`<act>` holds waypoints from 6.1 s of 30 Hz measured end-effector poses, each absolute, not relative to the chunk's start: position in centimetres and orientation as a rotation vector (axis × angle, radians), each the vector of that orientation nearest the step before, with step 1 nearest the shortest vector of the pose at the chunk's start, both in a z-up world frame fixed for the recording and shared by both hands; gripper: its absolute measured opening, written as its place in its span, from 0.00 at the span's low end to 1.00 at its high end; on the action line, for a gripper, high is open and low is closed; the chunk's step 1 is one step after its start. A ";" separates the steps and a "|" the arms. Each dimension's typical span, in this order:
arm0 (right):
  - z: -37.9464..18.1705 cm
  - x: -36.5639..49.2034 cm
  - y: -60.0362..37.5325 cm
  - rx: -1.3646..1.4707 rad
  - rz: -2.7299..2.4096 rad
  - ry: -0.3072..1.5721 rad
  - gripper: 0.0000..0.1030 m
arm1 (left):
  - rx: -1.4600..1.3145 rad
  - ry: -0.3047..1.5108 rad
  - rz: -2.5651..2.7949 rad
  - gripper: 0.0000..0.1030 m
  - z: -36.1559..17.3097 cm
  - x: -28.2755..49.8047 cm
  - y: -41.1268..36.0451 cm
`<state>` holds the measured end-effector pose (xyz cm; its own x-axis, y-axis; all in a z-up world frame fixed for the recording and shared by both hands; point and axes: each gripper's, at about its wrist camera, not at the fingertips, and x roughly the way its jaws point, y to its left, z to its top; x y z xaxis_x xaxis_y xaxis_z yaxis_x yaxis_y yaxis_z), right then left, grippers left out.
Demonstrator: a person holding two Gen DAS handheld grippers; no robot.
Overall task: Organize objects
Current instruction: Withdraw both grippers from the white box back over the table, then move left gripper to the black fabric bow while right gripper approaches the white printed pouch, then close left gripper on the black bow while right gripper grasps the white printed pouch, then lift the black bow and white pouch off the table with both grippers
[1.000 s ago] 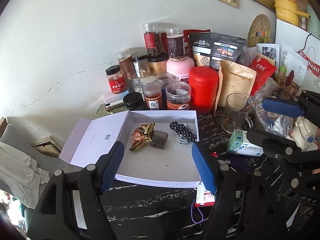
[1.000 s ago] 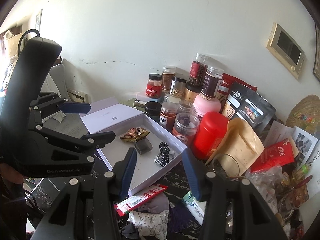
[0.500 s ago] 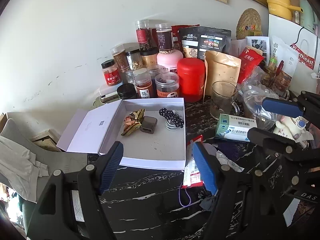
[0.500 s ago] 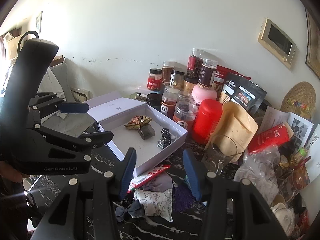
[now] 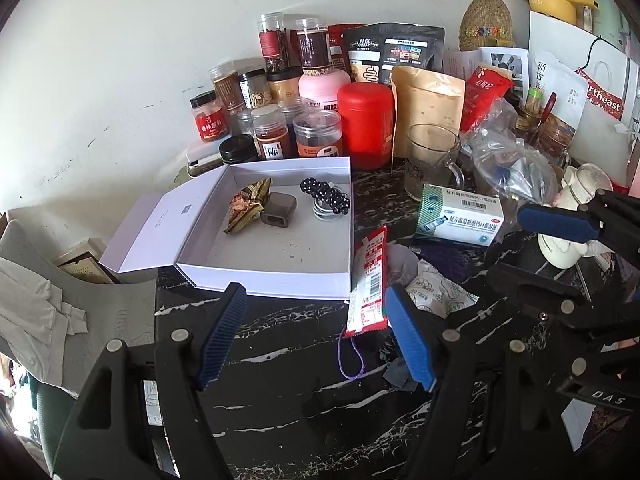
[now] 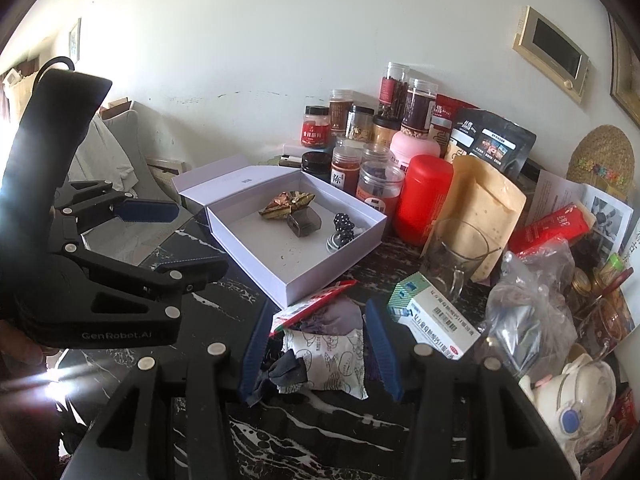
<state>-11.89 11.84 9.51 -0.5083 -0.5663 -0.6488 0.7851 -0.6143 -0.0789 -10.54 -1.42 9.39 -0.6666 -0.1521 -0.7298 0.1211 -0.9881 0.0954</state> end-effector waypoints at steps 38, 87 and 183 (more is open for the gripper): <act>-1.4 -11.9 14.2 0.955 -2.089 0.476 0.59 | 1.438 0.155 -2.741 0.69 -3.0 -9.3 0.9; -5.0 -18.0 9.5 1.002 -2.065 0.430 0.76 | 1.493 0.324 -2.718 0.28 -6.7 -10.7 -3.0; -6.5 -7.0 16.6 0.986 -1.991 0.376 0.83 | 1.493 0.029 -2.818 0.33 -6.6 -6.0 3.9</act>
<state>-7.00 16.58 -6.49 -0.3186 -0.5662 -0.7603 0.8046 -0.5855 0.0989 -5.96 3.91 -6.59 -0.5609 0.0502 -0.8263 -0.0334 -0.9987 -0.0380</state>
